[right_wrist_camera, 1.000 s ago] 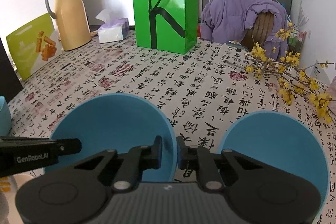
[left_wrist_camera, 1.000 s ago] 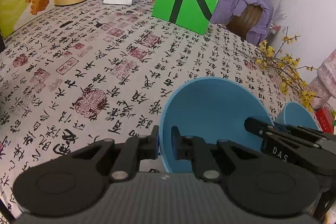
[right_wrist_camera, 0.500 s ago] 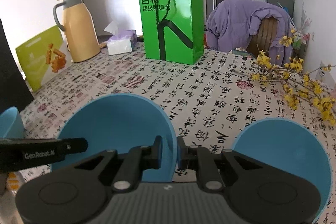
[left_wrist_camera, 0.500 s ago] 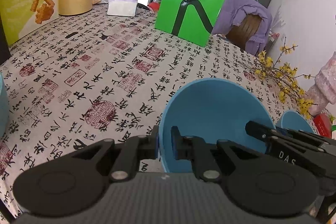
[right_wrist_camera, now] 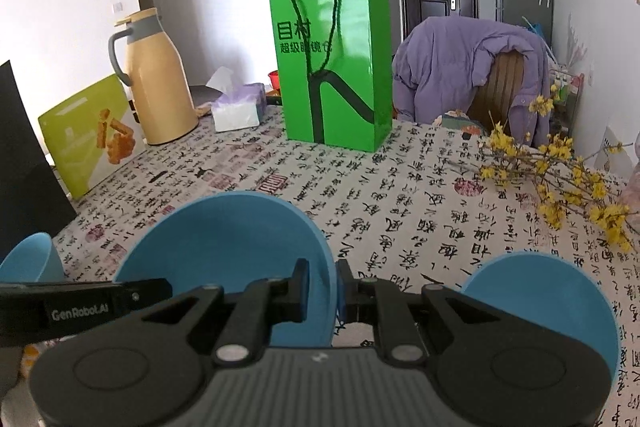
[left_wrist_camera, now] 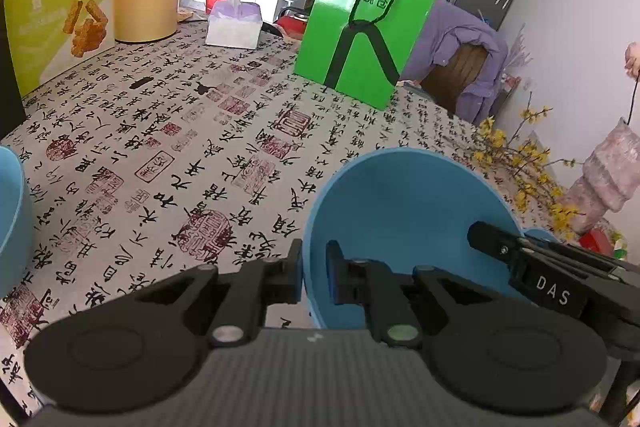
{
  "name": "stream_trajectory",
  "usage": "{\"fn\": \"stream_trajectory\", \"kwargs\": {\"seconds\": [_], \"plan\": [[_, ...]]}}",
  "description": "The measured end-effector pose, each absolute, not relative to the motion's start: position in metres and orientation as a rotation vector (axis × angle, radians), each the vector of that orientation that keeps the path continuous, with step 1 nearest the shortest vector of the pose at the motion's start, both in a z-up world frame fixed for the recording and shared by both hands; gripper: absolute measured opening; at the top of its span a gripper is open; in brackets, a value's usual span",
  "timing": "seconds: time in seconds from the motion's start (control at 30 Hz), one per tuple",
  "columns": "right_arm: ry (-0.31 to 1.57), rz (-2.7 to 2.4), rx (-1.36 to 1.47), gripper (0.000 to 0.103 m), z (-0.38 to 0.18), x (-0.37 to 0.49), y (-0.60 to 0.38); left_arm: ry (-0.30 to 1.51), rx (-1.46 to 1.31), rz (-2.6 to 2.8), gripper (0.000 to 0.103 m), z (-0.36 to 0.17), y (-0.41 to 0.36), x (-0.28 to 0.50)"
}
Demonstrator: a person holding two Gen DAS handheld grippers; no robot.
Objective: Organize plates and bowls
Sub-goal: 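Lift the held blue bowls off the table with both grippers, then carry the held blue bowls toward the black paper bag with both grippers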
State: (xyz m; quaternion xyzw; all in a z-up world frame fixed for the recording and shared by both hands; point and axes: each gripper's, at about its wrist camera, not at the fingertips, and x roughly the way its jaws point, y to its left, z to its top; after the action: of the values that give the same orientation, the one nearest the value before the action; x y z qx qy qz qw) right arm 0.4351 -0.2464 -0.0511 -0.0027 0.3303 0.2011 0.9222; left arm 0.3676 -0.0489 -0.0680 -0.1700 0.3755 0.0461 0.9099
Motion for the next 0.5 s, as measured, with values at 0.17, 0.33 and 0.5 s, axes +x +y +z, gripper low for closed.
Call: {"fn": "stream_trajectory", "kwargs": {"seconds": [0.17, 0.33, 0.5], "plan": [[0.663, 0.415, -0.002, 0.013, -0.041, 0.427, -0.243, 0.743, -0.338, 0.094, 0.012, -0.059, -0.046, 0.359], [0.651, 0.414, -0.001, 0.013, -0.032, 0.418, -0.239, 0.725, -0.344, 0.088, 0.012, -0.049, -0.04, 0.351], [0.636, 0.416, 0.003, 0.013, -0.023, 0.408, -0.236, 0.706, -0.343, 0.087, 0.012, -0.042, -0.036, 0.341]]}}
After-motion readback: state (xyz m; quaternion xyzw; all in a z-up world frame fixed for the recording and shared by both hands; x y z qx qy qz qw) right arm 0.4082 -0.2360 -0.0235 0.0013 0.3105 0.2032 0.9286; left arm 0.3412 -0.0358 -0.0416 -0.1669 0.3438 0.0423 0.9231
